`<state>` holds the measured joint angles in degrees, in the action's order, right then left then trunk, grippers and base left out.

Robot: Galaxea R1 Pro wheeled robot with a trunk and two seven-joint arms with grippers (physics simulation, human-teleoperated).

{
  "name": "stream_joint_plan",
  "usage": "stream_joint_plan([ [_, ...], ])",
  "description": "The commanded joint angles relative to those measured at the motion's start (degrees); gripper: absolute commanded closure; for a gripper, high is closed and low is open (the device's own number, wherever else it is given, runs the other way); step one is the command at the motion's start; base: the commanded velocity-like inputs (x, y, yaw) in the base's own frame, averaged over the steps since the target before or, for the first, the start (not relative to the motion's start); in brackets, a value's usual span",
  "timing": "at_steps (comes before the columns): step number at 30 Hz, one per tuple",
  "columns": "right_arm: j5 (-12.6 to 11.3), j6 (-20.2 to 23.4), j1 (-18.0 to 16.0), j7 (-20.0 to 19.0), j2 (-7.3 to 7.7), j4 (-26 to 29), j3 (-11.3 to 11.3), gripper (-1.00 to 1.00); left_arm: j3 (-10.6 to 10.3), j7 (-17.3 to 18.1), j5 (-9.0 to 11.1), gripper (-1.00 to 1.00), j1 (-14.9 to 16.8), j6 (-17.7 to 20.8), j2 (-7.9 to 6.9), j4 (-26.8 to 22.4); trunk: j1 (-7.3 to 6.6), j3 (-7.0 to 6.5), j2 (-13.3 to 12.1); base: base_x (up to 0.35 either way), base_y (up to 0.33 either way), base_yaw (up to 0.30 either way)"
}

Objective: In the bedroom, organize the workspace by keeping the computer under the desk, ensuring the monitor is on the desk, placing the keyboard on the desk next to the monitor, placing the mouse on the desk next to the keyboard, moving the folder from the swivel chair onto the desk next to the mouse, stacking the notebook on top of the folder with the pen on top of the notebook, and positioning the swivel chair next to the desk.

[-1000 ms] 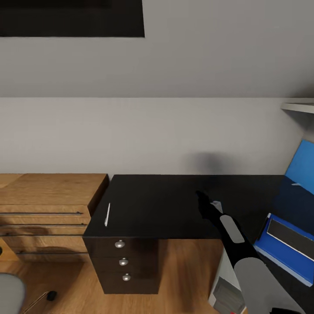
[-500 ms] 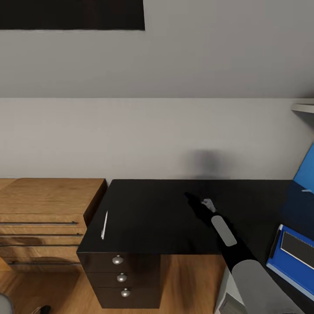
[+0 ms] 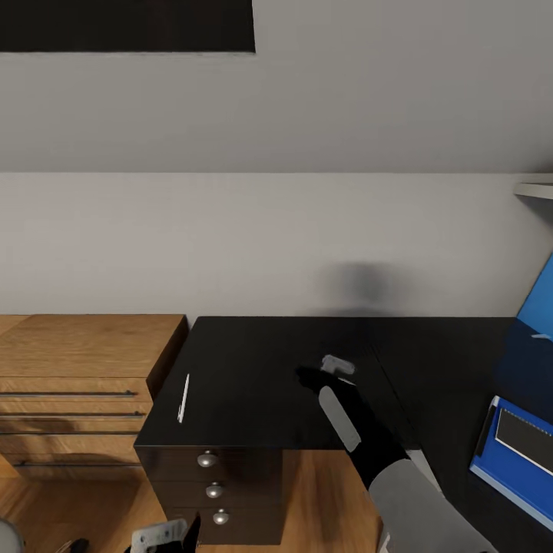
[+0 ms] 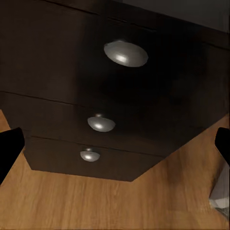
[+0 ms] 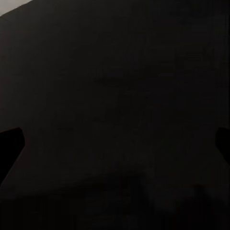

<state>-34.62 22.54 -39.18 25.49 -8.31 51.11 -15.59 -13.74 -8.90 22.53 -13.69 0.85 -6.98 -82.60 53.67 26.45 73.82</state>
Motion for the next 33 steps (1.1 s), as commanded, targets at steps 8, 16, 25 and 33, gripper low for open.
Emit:
stream_joint_plan([
  [8,0.57,5.26,0.0,11.2,-1.69,4.97,-2.47,-1.0,0.6,-0.5,5.84,-1.0,-0.43,14.19,-2.39,-5.36,0.01,0.05,0.03,0.0,0.0,0.0],
  [16,-0.29,4.41,1.1,12.18,-1.69,4.38,-3.95,-1.0,4.29,-0.14,6.93,-1.0,-0.46,15.74,-2.59,0.48,0.01,0.05,0.03,0.0,0.0,0.032],
  [25,-0.47,-1.38,1.22,12.05,-1.69,-0.76,-13.95,-1.0,5.18,0.09,6.7,-1.0,-0.46,15.48,-2.35,6.74,0.01,0.09,0.03,0.0,0.0,0.227],
  [33,-0.19,-3.76,1.23,11.88,-1.69,-3.37,-17.75,-1.0,5.21,0.05,6.71,-1.0,-0.46,11.95,-2.26,9.11,0.01,0.34,0.03,0.0,0.0,0.271],
])
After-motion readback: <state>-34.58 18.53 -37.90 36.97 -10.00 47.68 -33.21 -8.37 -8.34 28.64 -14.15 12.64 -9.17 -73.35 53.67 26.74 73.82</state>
